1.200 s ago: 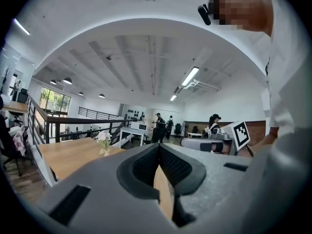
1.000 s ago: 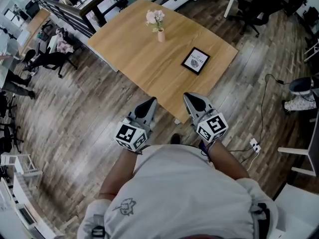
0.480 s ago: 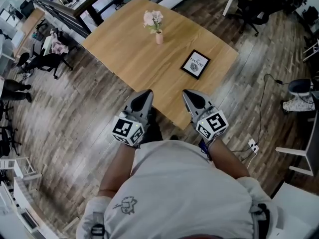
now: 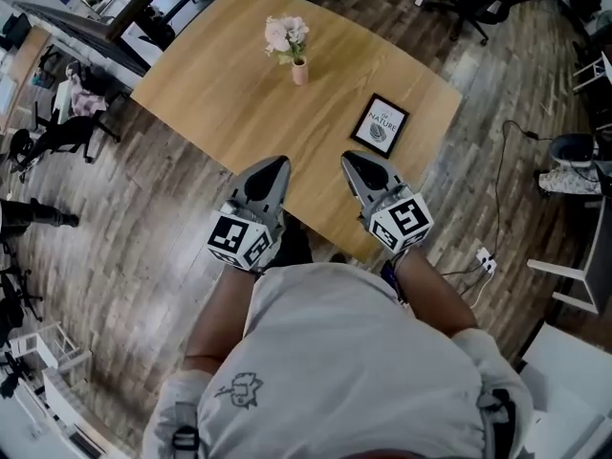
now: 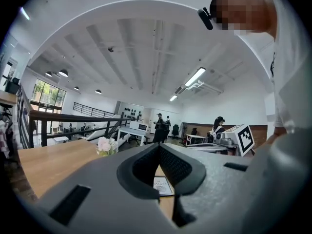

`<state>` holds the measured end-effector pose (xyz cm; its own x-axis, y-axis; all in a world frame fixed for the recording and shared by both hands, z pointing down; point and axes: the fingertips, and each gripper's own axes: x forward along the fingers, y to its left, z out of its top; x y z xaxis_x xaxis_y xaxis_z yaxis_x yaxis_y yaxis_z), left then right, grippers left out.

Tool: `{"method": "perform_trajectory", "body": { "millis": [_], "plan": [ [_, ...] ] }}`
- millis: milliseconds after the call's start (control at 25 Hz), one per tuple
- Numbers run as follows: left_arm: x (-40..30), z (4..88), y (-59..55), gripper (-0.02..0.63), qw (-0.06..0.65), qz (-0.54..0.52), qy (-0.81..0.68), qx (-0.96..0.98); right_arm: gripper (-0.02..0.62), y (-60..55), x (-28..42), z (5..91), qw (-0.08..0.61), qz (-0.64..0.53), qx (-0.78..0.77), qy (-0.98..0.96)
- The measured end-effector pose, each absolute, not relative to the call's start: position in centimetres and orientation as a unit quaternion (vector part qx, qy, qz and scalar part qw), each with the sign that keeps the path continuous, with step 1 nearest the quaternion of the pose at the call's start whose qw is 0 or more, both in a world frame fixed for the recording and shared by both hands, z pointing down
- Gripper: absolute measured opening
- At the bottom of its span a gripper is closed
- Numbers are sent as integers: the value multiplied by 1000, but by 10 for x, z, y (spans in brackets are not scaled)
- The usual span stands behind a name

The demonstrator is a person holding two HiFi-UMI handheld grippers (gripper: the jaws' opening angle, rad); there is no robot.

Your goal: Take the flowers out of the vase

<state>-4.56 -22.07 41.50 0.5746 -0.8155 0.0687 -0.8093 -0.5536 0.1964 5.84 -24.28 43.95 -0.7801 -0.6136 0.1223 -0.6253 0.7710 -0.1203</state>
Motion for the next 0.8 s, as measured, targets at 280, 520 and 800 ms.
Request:
{"method": "perform_trajectory", "body": {
  "millis": [280,520,800],
  "plan": [
    [-71,432,-280,5,114,-1,-438,892,80,-311,21,474,74,94,346,-931],
    [-97,447,-324,5,116,11,-432,894,111,-366,-10,502,113,94,350,-925],
    [-109,469,-370,5,136,19,-418,898,144,-417,-30,527,129,111,364,-916]
  ]
}}
